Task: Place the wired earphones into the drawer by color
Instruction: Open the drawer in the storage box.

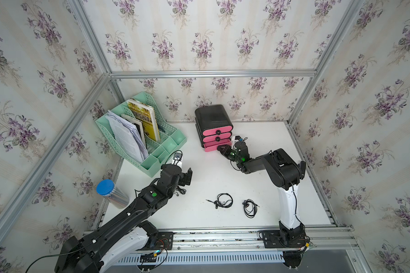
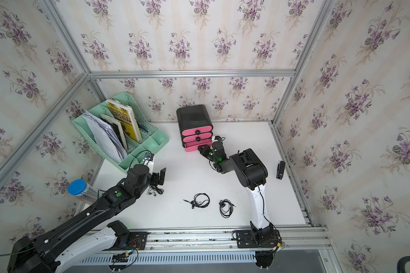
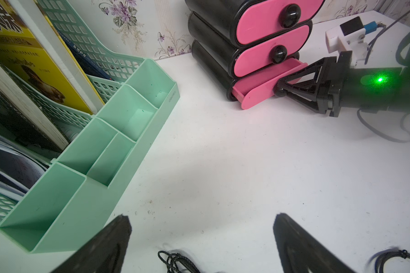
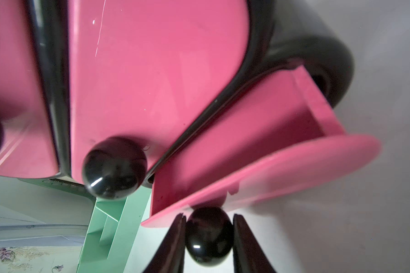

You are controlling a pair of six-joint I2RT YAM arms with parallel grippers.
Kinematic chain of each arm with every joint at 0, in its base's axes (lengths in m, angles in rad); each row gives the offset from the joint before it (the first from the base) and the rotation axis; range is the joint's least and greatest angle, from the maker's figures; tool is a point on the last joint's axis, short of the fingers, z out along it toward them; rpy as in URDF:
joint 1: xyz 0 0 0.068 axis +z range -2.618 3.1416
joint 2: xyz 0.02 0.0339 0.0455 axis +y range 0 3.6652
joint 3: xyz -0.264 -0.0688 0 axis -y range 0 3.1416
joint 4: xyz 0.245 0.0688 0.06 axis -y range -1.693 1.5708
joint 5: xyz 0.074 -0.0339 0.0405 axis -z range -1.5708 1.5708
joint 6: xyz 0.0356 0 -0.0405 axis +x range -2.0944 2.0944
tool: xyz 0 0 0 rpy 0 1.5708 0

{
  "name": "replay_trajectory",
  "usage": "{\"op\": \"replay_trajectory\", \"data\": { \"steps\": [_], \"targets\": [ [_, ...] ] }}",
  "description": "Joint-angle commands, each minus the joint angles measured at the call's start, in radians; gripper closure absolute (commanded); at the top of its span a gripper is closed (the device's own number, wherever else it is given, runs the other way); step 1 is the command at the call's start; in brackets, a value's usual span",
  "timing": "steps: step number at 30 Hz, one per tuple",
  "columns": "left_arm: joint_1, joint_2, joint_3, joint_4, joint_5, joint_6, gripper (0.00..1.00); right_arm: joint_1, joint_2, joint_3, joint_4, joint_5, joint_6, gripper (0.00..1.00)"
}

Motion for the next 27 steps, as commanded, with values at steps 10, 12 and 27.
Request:
{"op": "replay_trajectory", "data": {
  "steps": [10, 12, 27],
  "targets": [
    [0.001, -0.005, 0.001, 0.025, 0.005, 0.000, 0.01, 0.000, -0.142, -0.206, 0.047, 0.001, -0.045, 0.67],
    [0.001, -0.006, 0.001, 0.025, 0.004, 0.000, 0.01, 0.001, -0.158, -0.231, 0.050, -0.003, -0.047, 0.67],
    [0.002, -0.007, 0.001, 0.025, 0.004, -0.001, 0.01, 0.021, -0.286, -0.376, 0.044, 0.002, -0.053, 0.67]
  ]
}}
